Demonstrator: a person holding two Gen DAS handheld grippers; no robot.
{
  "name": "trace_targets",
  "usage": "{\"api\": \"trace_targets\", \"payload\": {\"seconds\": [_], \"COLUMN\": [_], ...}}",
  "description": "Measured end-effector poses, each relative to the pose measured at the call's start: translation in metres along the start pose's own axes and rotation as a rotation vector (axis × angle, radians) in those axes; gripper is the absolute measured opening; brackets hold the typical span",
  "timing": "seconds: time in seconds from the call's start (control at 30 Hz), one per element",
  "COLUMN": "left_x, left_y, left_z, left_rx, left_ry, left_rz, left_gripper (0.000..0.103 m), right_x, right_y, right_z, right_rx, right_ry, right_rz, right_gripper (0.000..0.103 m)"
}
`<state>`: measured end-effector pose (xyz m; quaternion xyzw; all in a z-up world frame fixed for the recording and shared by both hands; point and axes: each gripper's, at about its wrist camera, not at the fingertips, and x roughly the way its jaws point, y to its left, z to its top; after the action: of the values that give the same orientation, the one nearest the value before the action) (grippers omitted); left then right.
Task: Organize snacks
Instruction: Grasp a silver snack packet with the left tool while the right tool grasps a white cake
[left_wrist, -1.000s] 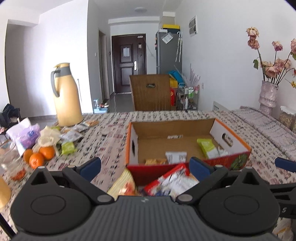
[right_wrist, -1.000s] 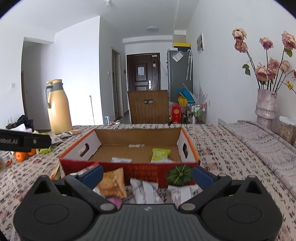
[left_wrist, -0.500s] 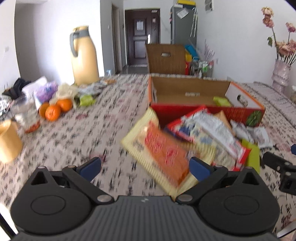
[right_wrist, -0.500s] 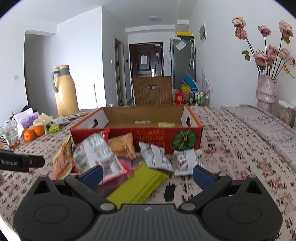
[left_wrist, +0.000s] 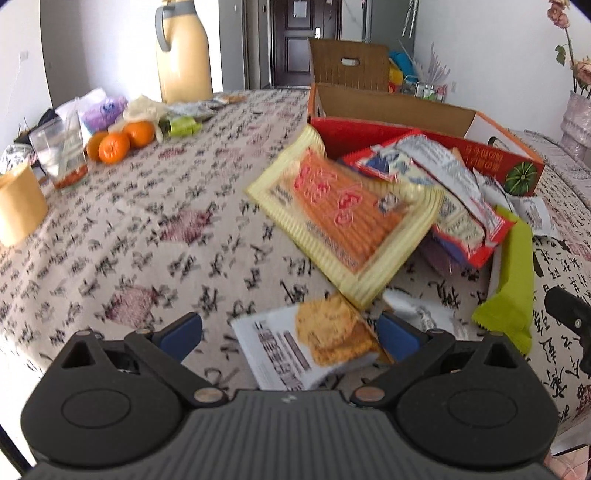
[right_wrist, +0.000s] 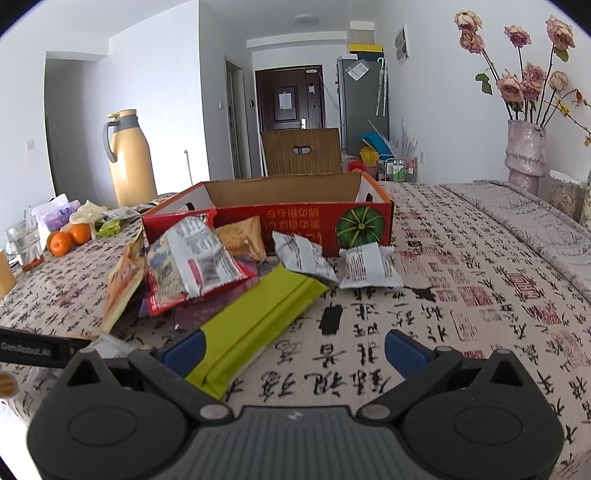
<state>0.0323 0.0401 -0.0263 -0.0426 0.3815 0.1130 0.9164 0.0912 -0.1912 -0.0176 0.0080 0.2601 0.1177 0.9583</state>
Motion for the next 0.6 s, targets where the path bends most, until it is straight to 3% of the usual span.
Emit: {"api": "trace_targets", "payload": {"seconds": [0.33, 0.5, 0.6], "left_x": [-0.003, -0.009, -0.009], "left_y": [-0.002, -0.003, 0.000], "left_z": [-0.006, -0.009, -0.010], "left_rx": [0.001, 0.021, 0.023], "left_ry": [-0.012, -0.035, -0.041], "left_rz": [-0.036, -0.066, -0.082], "left_gripper": [0.075, 0.047, 0.046], "right_x": [-0.004, -0.005, -0.006], "right_y": [0.002, 0.006, 0.008], "right_z": [-0.007, -0.009, -0.009], "right_rx": [-0.006, -0.015, -0.020], "right_ry": [0.012, 0.015, 0.015], "right_rz": [-0.010, -0.010, -0.013], "right_gripper": [0.103, 0.103, 0.103]}}
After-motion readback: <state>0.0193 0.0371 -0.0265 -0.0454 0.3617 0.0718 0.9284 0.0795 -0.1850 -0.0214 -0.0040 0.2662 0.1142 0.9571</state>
